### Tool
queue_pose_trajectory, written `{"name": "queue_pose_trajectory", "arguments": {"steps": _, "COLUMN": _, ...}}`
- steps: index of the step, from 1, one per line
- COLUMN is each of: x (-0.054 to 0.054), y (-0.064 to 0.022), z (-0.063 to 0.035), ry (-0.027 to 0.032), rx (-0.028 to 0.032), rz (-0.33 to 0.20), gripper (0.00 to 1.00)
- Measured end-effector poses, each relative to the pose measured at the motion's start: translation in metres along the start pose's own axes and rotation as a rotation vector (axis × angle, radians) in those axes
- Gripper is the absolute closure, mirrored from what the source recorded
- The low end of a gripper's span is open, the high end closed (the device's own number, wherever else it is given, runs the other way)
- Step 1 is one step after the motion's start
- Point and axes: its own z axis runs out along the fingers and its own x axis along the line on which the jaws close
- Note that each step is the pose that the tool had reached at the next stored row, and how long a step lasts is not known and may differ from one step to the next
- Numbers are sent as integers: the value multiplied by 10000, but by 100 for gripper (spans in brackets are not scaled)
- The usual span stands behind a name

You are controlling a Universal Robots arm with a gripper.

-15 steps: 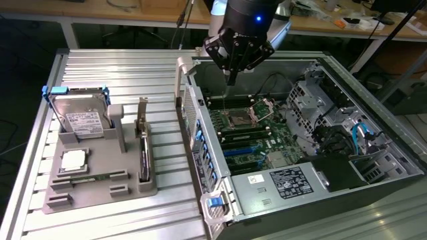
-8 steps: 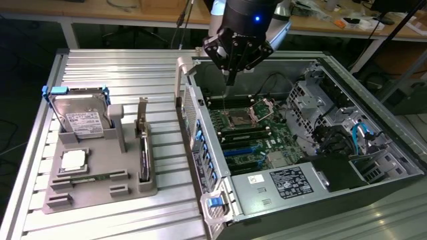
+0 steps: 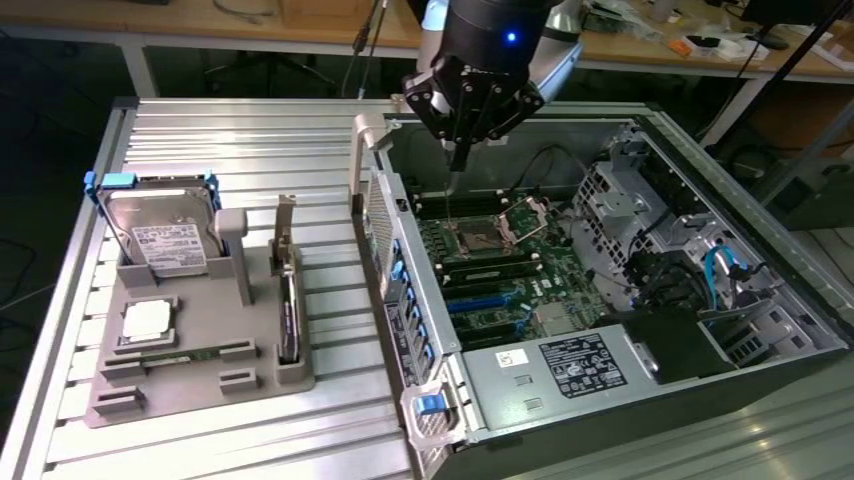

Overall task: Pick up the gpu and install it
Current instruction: 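Reach for the gpu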

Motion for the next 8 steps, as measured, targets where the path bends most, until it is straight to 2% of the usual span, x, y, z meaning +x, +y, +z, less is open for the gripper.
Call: {"name": "queue_pose_trajectory", "arguments": {"steps": 8, "x": 30, "y": -2, "z": 0, "ry": 0, "rx": 0, "rz": 0, "gripper": 89}}
